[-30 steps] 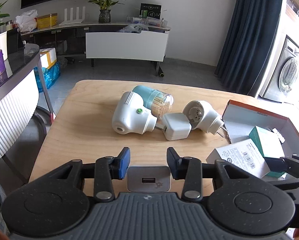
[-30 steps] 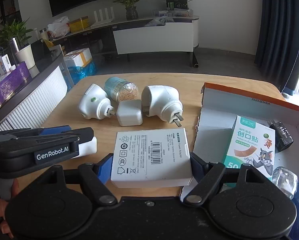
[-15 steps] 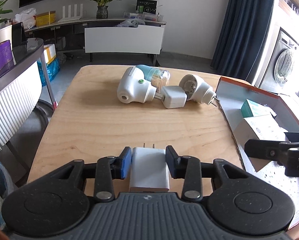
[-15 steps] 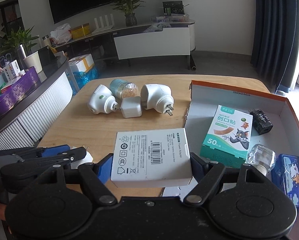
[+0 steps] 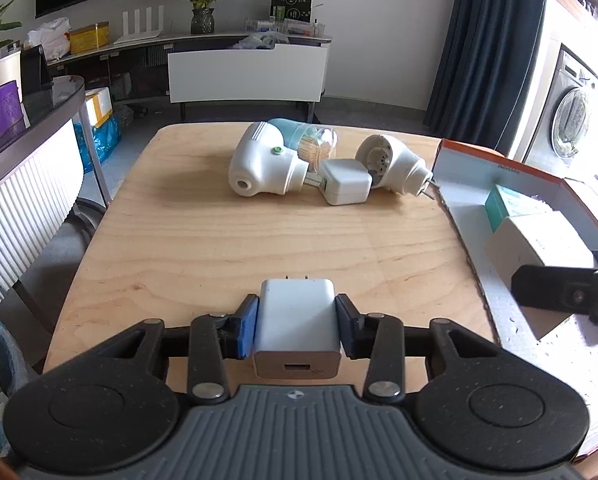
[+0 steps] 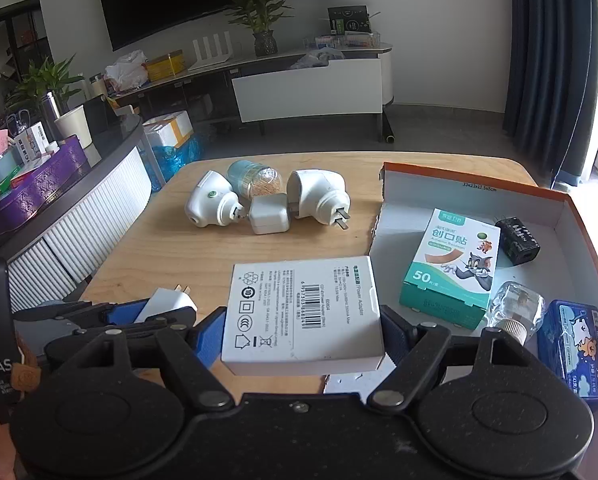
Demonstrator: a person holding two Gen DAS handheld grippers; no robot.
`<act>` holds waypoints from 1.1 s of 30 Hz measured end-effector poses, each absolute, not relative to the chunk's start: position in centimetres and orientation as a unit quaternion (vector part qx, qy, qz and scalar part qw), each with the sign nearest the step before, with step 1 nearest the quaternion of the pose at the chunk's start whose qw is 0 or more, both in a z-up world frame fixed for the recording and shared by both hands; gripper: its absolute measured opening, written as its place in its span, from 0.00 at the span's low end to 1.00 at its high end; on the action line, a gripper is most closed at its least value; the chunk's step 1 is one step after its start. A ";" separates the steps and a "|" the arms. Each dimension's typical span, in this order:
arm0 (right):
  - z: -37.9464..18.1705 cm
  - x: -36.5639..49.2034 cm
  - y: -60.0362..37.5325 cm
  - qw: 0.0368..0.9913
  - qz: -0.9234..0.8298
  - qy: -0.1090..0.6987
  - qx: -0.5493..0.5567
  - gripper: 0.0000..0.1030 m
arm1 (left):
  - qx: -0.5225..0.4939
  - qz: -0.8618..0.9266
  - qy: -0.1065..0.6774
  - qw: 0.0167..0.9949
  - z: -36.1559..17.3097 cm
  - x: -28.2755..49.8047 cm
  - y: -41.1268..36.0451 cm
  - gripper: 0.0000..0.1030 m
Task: Organize rigid objects
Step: 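Carry the white charger cube and white printed box with both grippers over the tray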
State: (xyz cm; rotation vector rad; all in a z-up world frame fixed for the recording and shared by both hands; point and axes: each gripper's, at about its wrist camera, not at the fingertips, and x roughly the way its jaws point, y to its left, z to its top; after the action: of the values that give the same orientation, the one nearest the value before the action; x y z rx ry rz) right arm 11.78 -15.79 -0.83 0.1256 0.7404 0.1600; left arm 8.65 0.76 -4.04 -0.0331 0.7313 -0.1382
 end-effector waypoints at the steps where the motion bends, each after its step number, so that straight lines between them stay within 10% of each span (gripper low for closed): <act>1: -0.8 11.7 -15.8 0.927 0.078 0.361 0.062 0.90 | -0.017 -0.069 0.353 0.933 -3.7 8.4 0.7 0.40; 33: 2.4 7.7 -19.8 0.945 0.052 0.312 0.085 0.90 | -0.030 -0.110 0.303 0.946 1.6 5.2 -4.3 0.40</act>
State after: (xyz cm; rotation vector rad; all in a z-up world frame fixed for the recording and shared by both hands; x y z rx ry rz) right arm 7.68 -19.83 2.41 0.1731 0.6365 0.1058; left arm 5.16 -4.25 1.61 -0.0606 0.6174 -0.2239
